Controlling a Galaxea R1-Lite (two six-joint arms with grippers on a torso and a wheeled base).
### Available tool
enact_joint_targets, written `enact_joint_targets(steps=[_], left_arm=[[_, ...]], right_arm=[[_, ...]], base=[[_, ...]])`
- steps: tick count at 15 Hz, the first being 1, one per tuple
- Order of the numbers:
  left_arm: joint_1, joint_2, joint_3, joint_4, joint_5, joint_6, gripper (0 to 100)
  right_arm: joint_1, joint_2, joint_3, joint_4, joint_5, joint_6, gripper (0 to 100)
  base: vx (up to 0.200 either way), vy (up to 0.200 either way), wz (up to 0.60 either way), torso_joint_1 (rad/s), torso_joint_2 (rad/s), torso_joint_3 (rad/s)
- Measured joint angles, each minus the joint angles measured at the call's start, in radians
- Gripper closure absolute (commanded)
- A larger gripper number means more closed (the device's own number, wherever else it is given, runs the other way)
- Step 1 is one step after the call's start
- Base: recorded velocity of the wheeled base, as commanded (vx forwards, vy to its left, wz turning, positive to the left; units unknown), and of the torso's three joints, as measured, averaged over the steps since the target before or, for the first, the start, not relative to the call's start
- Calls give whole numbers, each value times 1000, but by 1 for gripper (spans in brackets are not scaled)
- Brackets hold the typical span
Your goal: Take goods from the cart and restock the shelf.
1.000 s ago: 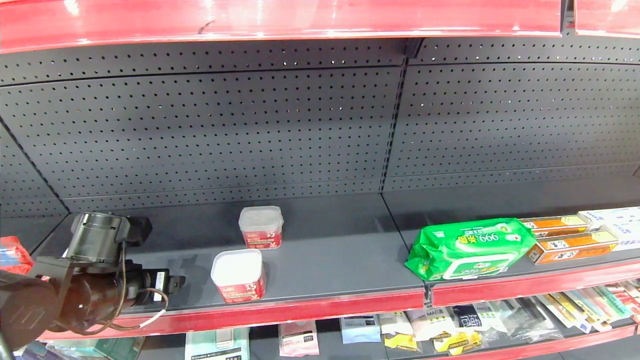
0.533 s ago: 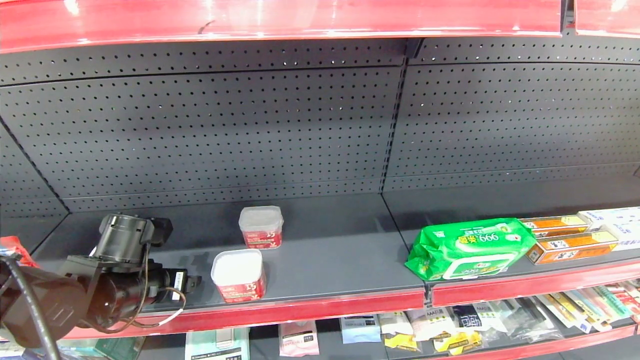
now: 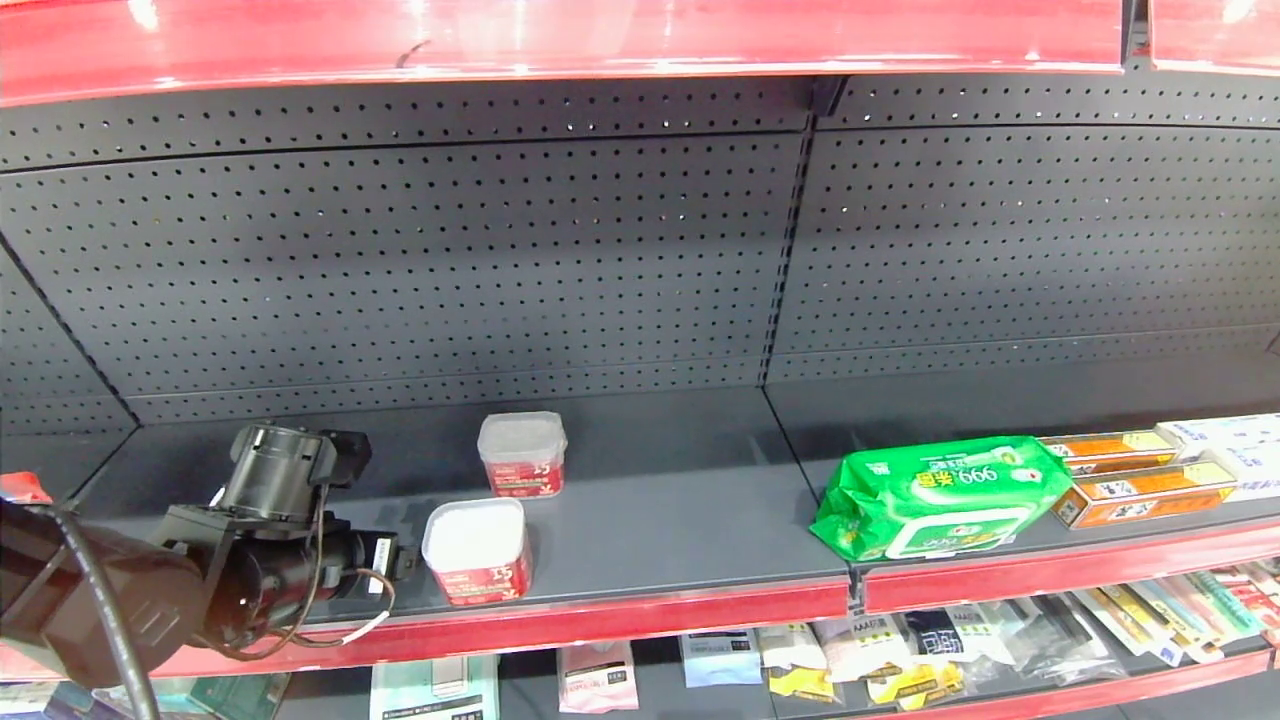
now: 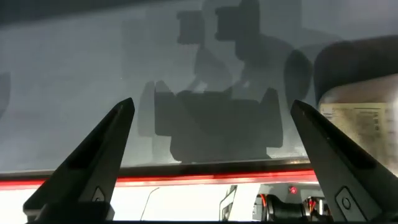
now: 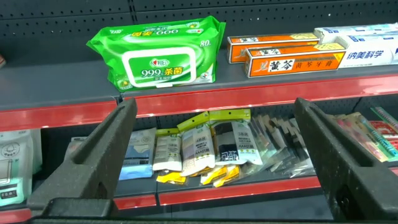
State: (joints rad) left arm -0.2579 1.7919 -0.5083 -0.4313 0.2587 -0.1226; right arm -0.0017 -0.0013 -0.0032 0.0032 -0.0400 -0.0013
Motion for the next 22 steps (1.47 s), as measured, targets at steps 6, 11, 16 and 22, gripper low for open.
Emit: enact_joint_targets(steps=[6,11,16,22], left_arm=[[-27,21,-16,-27,0,3,0],[-33,32,-23,-40,0,4,0],[-33,42,-24,-69,1,5,0],[-1,-5,10,-53,-14,150,0]], right_arm=[[0,0,0,0,0,0,0],[0,0,0,0,0,0,0],[0,0,0,0,0,0,0],[0,0,0,0,0,0,0]], base=[[0,0,0,0,0,0],[0,0,0,0,0,0],[0,0,0,0,0,0],[0,0,0,0,0,0]])
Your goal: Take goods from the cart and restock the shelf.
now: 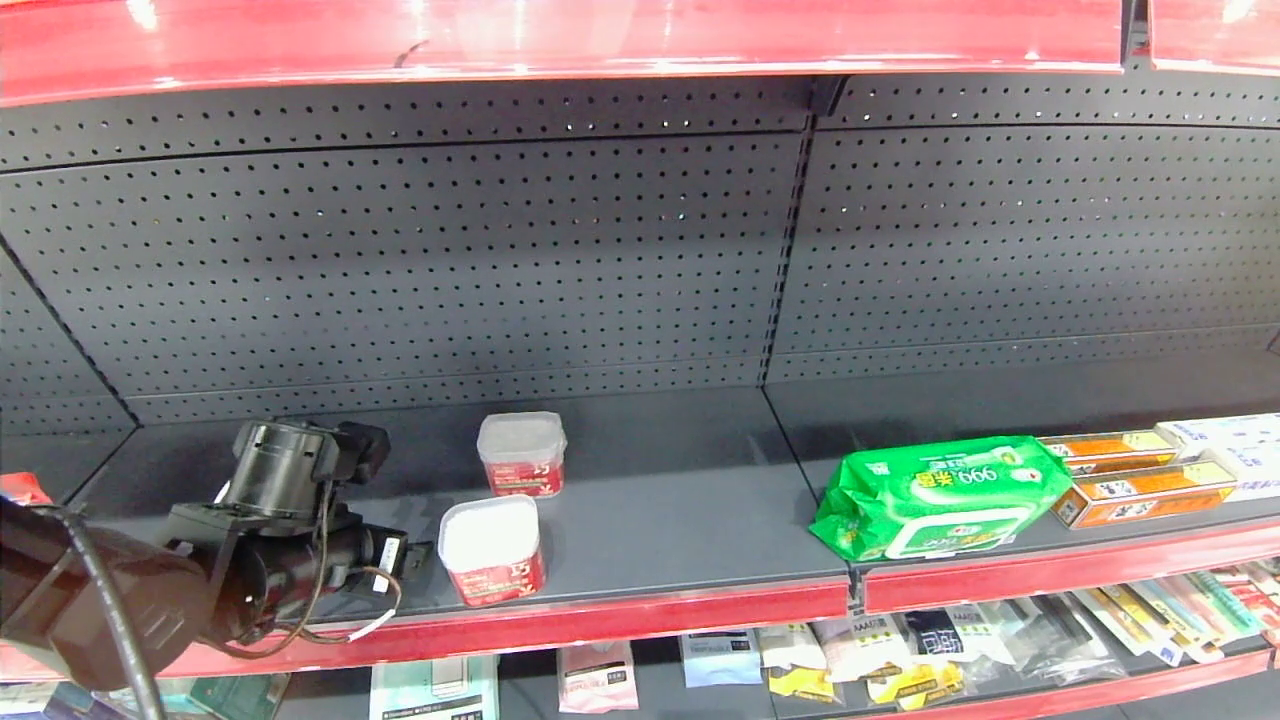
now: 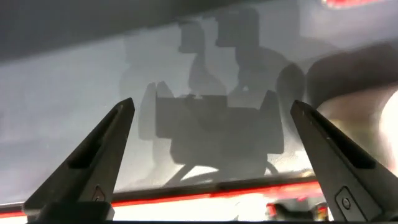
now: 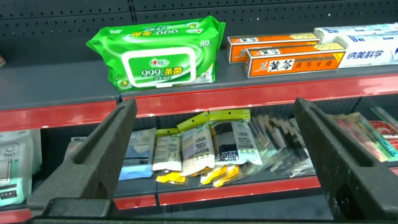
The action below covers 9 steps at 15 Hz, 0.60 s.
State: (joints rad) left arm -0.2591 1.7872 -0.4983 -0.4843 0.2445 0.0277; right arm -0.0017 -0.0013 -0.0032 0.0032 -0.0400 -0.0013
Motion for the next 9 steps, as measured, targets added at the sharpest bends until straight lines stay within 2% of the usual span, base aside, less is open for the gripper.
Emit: enact_joint_targets(steps=[2,3,6,7,8,9], left_arm=[[36,-48,26,29,-76,78,0],[49,-75,39,62,-128,99,0],[62,-140,59,160,-279,112,0],[62,-154,60,180,-314,116,0],[60,-166,62,195,-330,132,0],[58,-173,62,198,-340,167,0]], right_arm=[[0,0,0,0,0,0,0],[0,0,0,0,0,0,0],[0,0,0,0,0,0,0],[0,0,0,0,0,0,0],[0,0,0,0,0,0,0],[0,0,0,0,0,0,0]], base=[[0,0,0,0,0,0],[0,0,0,0,0,0],[0,0,0,0,0,0],[0,0,0,0,0,0],[0,0,0,0,0,0],[0,0,0,0,0,0]])
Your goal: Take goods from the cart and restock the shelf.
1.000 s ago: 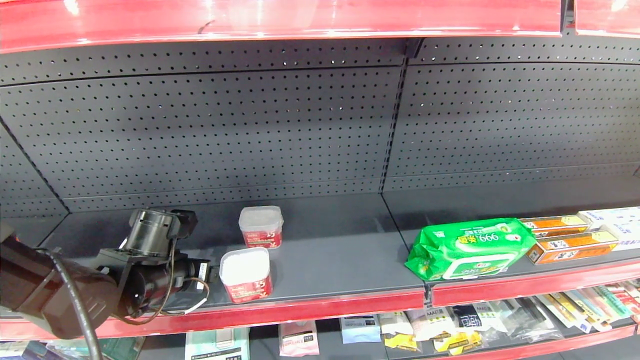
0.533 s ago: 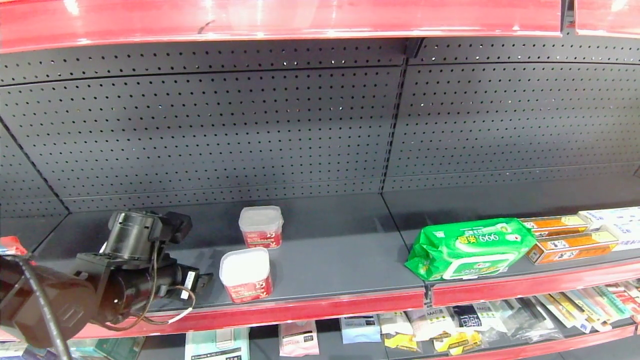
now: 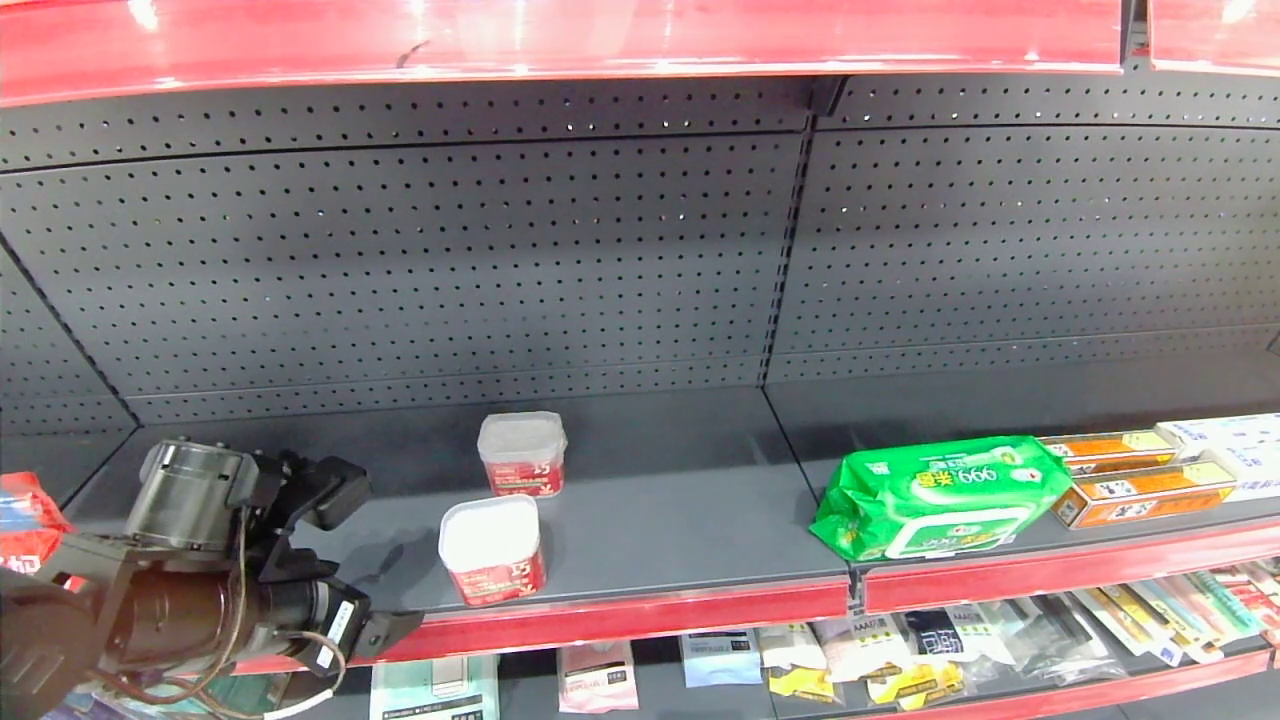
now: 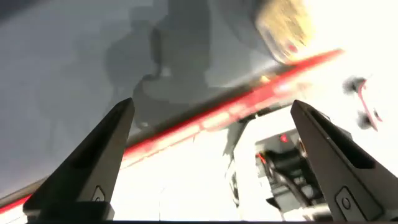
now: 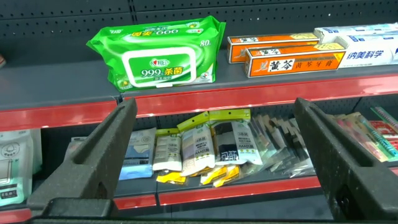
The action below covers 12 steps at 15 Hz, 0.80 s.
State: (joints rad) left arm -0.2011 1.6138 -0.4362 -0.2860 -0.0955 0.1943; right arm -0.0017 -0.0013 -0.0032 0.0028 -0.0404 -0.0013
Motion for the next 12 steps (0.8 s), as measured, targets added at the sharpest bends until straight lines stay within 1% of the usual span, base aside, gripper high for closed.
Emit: enact_joint_targets(steps=[2,3,6,12], left_arm=[[-8,-4,-1,1,-3,30,0],[-12,-1,-3,1,-3,34,0],[-25,11,-7,0,-3,33,0],[-27,48,-26,-26,-3,30,0]], right_arm=[[0,0,0,0,0,0,0],[0,0,0,0,0,0,0],[0,0,0,0,0,0,0],[0,0,0,0,0,0,0]], base=[[0,0,0,0,0,0],[0,0,0,0,0,0],[0,0,0,0,0,0],[0,0,0,0,0,0]])
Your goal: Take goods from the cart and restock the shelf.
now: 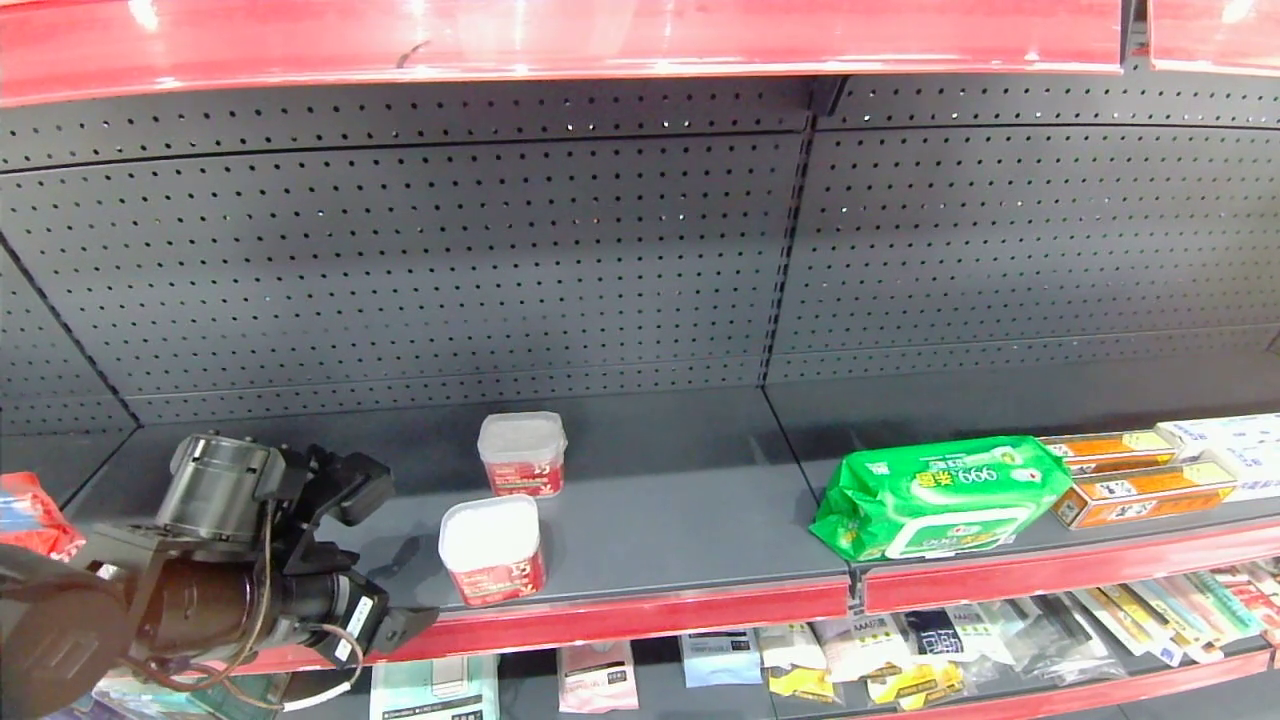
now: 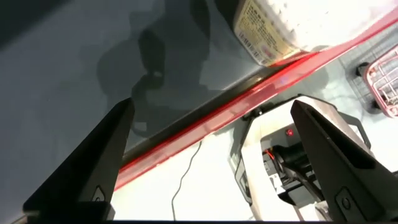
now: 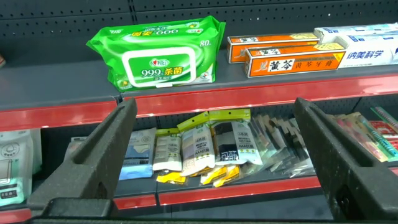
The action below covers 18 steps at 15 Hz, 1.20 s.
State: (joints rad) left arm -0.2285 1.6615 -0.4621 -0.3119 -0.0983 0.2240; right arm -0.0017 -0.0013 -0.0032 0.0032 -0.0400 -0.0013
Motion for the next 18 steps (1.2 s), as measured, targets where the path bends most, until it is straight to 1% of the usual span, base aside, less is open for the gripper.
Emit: enact_joint_targets(steps=[2,7,11,18], left_arm=[[-5,15,-4,-19,0,0,0],[-26,53,-31,-29,0,0,0],[-28,76,-59,-31,0,1,0],[-27,101,-76,-30,-1,3,0]], right_arm=[[0,0,0,0,0,0,0],[0,0,0,0,0,0,0],[0,0,0,0,0,0,0],[0,0,0,0,0,0,0]], base=[[0,0,0,0,0,0],[0,0,0,0,0,0],[0,0,0,0,0,0],[0,0,0,0,0,0]])
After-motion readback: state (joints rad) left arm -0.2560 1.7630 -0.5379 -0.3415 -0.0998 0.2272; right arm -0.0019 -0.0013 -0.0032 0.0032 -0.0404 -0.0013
